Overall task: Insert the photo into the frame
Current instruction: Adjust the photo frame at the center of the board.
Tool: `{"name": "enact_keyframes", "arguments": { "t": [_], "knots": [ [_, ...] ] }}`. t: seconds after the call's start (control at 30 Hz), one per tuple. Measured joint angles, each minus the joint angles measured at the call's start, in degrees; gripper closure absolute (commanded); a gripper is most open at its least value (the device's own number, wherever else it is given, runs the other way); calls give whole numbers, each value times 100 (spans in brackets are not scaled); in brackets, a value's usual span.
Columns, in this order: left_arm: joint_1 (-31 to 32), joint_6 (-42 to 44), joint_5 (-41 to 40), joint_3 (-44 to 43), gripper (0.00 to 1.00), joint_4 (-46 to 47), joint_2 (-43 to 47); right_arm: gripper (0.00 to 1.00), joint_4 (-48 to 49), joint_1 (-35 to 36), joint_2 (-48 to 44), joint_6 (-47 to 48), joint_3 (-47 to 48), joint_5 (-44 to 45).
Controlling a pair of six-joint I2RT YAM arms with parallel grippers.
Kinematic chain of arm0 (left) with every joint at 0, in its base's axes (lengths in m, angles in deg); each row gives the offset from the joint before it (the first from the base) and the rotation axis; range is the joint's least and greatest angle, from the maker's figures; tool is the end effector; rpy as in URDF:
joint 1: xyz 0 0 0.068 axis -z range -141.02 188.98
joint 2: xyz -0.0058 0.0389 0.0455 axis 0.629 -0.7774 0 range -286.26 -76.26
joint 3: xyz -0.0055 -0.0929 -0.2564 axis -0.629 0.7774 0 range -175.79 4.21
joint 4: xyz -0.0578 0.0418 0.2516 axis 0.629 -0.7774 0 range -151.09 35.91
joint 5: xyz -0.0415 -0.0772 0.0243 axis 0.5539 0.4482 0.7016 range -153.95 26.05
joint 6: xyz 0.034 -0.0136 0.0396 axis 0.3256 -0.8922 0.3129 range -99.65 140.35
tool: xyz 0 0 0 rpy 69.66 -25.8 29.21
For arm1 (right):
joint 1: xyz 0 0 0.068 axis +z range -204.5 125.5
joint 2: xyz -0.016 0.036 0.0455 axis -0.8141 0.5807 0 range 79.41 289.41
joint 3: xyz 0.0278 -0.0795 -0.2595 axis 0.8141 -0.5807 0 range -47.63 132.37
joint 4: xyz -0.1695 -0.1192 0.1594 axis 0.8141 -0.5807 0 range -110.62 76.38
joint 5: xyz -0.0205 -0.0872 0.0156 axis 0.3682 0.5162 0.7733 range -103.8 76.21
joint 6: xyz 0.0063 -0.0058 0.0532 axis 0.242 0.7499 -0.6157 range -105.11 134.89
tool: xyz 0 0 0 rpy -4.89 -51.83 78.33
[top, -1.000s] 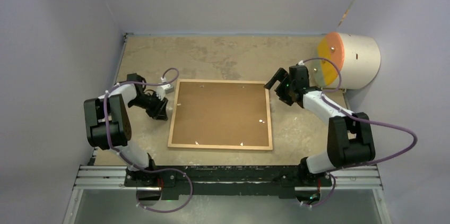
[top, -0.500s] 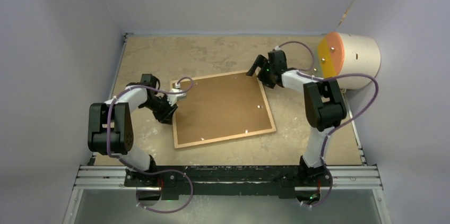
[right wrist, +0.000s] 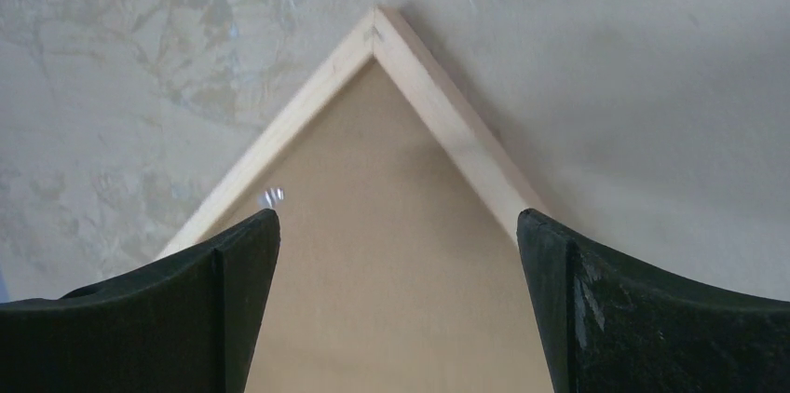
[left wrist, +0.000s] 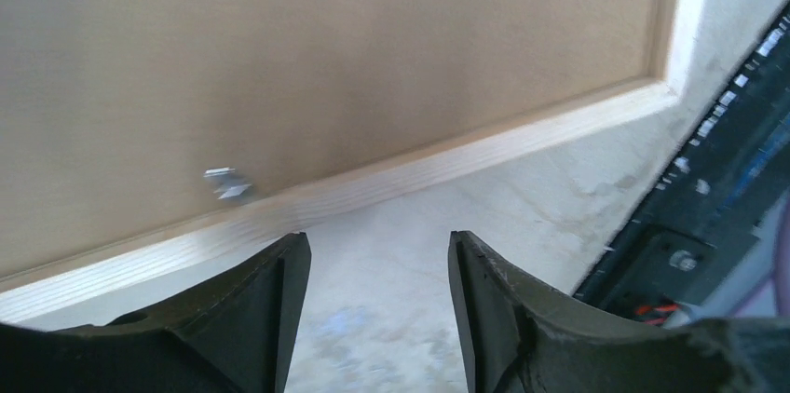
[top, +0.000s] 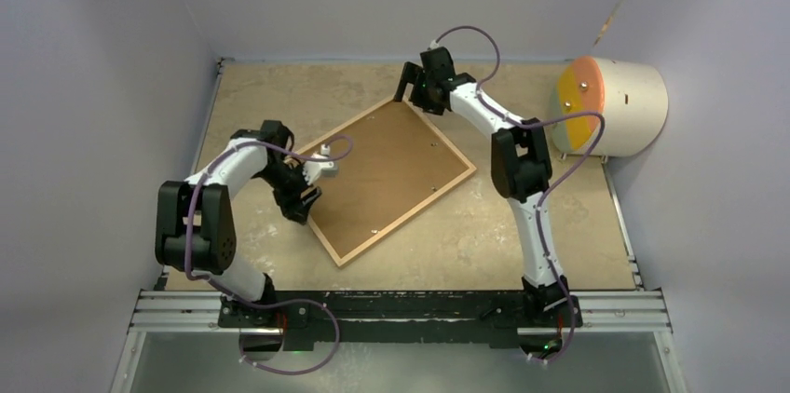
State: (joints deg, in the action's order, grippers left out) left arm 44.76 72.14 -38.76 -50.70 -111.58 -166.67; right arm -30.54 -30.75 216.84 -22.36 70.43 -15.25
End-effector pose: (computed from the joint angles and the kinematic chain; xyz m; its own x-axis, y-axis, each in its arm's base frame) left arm 0.2479 -0.0402 0.1779 -0.5603 0.7714 -0.3018 0.8234 0.4792 -0.3039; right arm 0.5066 0.2238 0.2026 -0.6864 0.3592 -0.6324 -0.0073 0.8661 0.4999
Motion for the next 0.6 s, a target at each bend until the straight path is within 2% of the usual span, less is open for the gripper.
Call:
{"name": "enact_keyframes", "arguments": {
  "t": [0.2,0.33,0.43,0.6],
  "knots": [
    [-859,170,111,-1740,47,-63,-439,1,-352,0,-1749,44,-1467,343],
    [-1414,-310,-39,-2894,53,503,-1309,1,-81,-28,-3407,-4,-3213,201],
    [-1615,-748,-389,-3185,57,1150,-1939,1,286,-55,-4562,-162,-4859,-151],
    [-1626,-1134,-776,-3053,64,1622,-2487,1,634,-50,-5860,-584,-7305,-835]
  ]
}}
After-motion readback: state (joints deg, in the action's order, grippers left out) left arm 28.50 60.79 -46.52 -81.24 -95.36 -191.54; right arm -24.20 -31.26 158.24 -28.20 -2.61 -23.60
